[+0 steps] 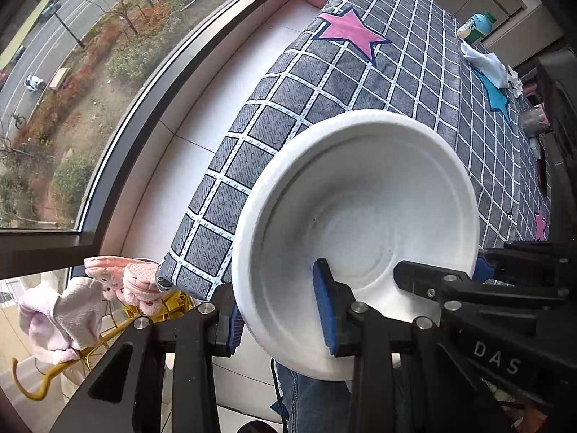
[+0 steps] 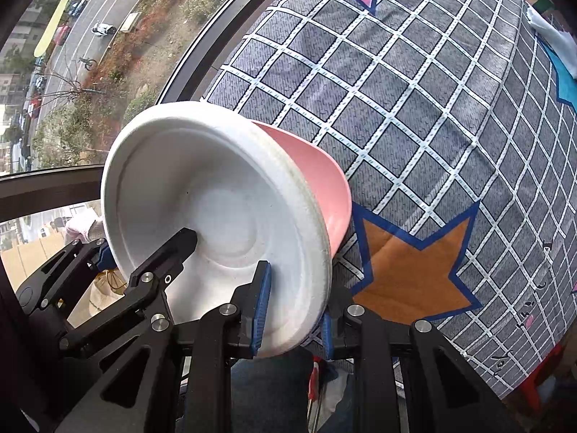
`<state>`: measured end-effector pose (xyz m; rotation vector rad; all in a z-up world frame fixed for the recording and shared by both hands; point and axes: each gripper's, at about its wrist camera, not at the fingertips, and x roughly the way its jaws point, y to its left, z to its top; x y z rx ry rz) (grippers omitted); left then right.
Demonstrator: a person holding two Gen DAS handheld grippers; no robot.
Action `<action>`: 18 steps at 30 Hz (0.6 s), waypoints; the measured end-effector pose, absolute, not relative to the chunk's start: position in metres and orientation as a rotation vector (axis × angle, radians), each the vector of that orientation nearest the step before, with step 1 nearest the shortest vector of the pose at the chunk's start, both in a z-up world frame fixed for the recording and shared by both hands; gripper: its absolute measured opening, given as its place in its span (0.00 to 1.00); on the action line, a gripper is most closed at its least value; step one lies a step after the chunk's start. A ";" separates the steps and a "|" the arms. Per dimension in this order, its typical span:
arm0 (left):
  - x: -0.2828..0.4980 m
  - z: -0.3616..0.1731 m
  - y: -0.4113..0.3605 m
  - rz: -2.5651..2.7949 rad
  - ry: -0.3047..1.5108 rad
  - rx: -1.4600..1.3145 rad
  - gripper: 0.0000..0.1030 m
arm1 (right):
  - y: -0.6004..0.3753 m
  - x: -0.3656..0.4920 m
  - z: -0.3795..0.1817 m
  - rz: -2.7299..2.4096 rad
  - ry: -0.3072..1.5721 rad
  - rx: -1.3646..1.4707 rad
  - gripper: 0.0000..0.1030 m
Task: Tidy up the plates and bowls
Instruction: 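Carry the bowl stack with both grippers onto the pink plate and open, then withdraw both grippers upward from the stacked bowls and plates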
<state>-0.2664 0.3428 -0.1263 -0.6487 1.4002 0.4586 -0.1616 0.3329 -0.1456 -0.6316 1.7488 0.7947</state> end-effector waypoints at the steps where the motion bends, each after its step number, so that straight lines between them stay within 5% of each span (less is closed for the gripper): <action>1: -0.268 -0.131 0.344 0.460 1.406 -0.665 0.36 | 0.336 -0.168 -0.154 0.798 1.750 -0.641 0.26; 11: -0.263 -0.161 0.344 0.448 1.441 -0.707 0.40 | 0.341 -0.178 -0.195 0.730 1.761 -0.673 0.27; 14: -0.266 -0.154 0.347 0.488 1.428 -0.679 0.59 | 0.355 -0.185 -0.192 0.738 1.741 -0.676 0.28; 16: -0.270 -0.146 0.350 0.544 1.416 -0.621 0.73 | 0.347 -0.187 -0.189 0.726 1.704 -0.696 0.40; 18: -0.277 -0.137 0.357 0.555 1.372 -0.633 0.80 | 0.344 -0.186 -0.180 0.704 1.632 -0.716 0.77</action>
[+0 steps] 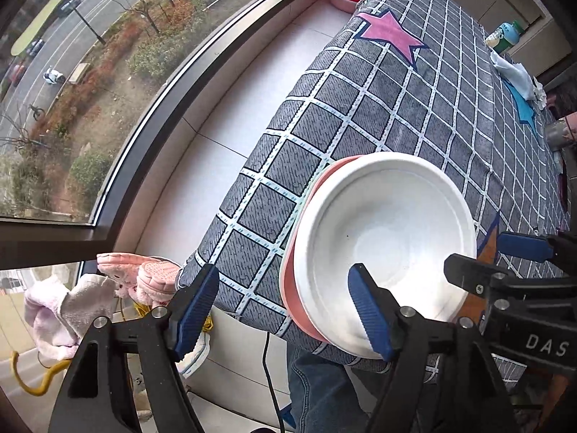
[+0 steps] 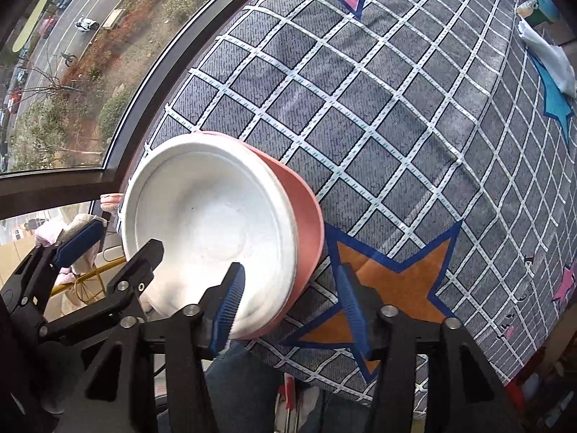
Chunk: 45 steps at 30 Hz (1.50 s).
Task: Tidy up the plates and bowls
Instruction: 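Withdraw both grippers upward from the stacked bowls and plates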
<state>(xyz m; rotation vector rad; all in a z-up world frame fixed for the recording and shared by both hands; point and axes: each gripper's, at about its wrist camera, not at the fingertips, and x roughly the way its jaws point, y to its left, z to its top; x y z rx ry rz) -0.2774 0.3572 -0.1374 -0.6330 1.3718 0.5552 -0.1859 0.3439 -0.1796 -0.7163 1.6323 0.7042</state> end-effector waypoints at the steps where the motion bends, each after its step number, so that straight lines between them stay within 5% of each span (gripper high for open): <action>1: -0.281 -0.133 0.360 0.552 1.345 -0.653 0.85 | 0.345 -0.186 -0.174 0.714 1.611 -0.699 0.83; 4: -0.284 -0.121 0.362 0.560 1.321 -0.624 1.00 | 0.340 -0.186 -0.166 0.734 1.618 -0.627 0.99; 15: -0.267 -0.085 0.335 0.513 1.255 -0.459 1.00 | 0.244 -0.141 -0.066 0.747 1.420 -0.596 0.99; 45: -0.222 -0.081 0.323 0.403 1.315 -0.360 1.00 | 0.218 -0.117 -0.048 0.691 1.437 -0.502 0.99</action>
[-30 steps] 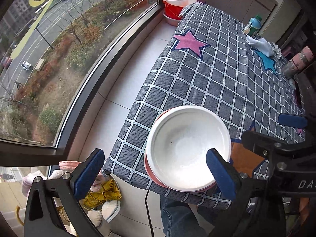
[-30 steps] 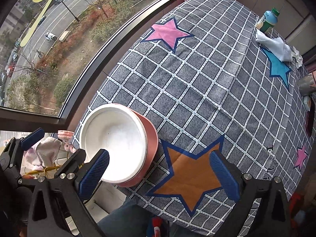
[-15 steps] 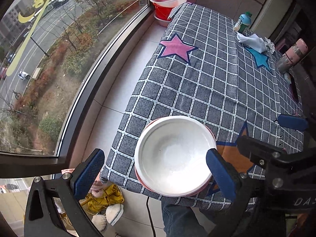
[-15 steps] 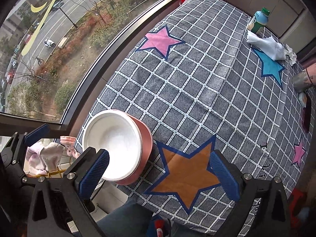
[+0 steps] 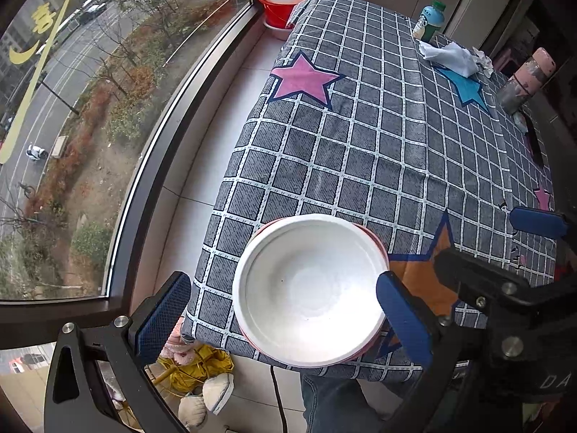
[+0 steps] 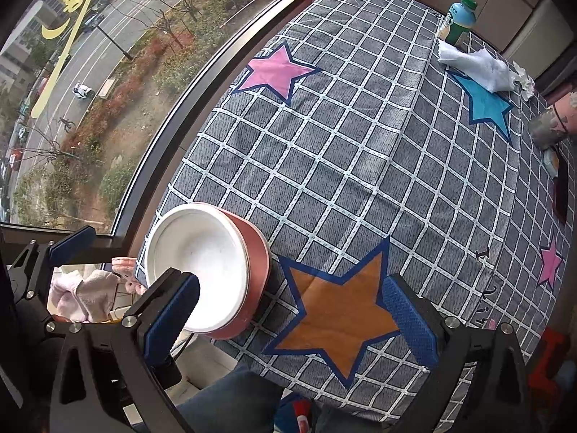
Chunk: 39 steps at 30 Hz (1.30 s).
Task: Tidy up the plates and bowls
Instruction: 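Withdraw both grippers upward from the stacked bowls and plates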
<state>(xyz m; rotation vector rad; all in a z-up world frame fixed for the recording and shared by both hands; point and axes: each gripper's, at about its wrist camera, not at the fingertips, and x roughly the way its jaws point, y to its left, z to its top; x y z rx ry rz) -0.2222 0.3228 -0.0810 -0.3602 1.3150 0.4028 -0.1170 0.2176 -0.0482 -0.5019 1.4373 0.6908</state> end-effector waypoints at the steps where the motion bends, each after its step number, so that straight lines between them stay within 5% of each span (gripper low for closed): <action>1: -0.220 -0.082 0.322 0.394 1.321 -0.349 1.00 | 0.216 -0.116 -0.049 0.684 1.440 -0.493 0.99; 39: -0.169 -0.100 0.270 0.353 1.440 -0.309 1.00 | 0.162 -0.077 -0.066 0.635 1.525 -0.402 0.99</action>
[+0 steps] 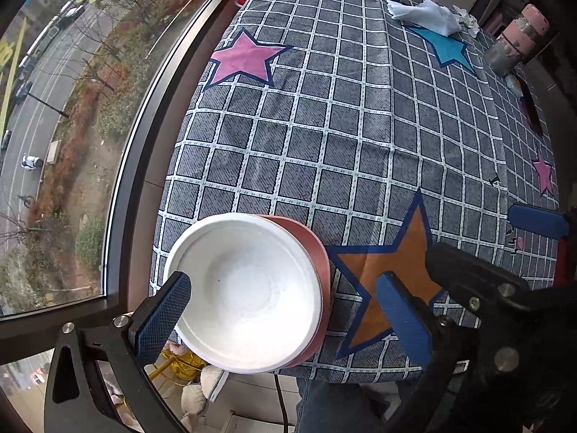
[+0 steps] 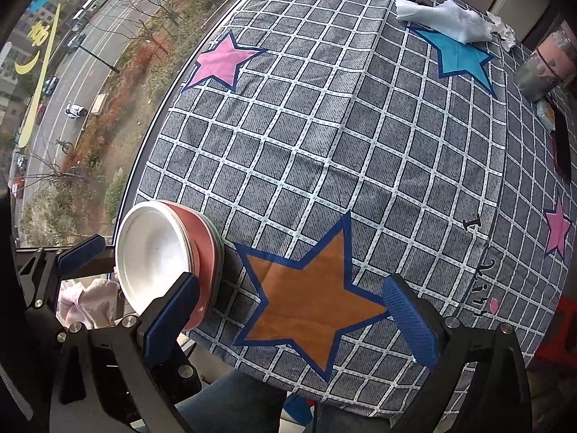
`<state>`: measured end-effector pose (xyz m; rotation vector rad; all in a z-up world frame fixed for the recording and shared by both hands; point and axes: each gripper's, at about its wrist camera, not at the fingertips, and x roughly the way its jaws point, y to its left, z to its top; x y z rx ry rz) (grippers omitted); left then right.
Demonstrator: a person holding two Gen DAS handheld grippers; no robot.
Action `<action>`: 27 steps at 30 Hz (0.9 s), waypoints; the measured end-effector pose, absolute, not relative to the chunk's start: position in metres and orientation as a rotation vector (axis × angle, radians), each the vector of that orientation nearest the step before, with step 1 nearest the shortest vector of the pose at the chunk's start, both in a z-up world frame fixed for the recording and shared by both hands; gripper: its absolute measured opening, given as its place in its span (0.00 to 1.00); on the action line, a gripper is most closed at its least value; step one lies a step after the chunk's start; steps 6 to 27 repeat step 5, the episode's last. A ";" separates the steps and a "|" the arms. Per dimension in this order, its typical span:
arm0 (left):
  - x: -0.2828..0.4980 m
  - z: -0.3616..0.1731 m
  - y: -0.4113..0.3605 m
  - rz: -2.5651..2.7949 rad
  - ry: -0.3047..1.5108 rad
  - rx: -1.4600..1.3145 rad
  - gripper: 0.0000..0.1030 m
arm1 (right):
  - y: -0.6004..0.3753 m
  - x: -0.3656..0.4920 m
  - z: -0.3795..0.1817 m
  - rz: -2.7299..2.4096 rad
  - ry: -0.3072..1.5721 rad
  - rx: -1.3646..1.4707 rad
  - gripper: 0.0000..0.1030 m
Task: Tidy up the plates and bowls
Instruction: 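Withdraw both grippers upward from the stacked bowls and plates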
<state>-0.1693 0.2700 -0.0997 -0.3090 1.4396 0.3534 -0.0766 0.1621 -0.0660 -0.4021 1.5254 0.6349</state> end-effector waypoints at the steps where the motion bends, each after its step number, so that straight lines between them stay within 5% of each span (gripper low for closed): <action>1: -0.166 -0.101 0.268 0.355 1.444 -0.303 1.00 | 0.160 -0.073 -0.067 0.637 1.529 -0.398 0.99; 27: -0.152 -0.098 0.256 0.286 1.396 -0.331 1.00 | 0.146 -0.058 -0.076 0.637 1.562 -0.370 0.99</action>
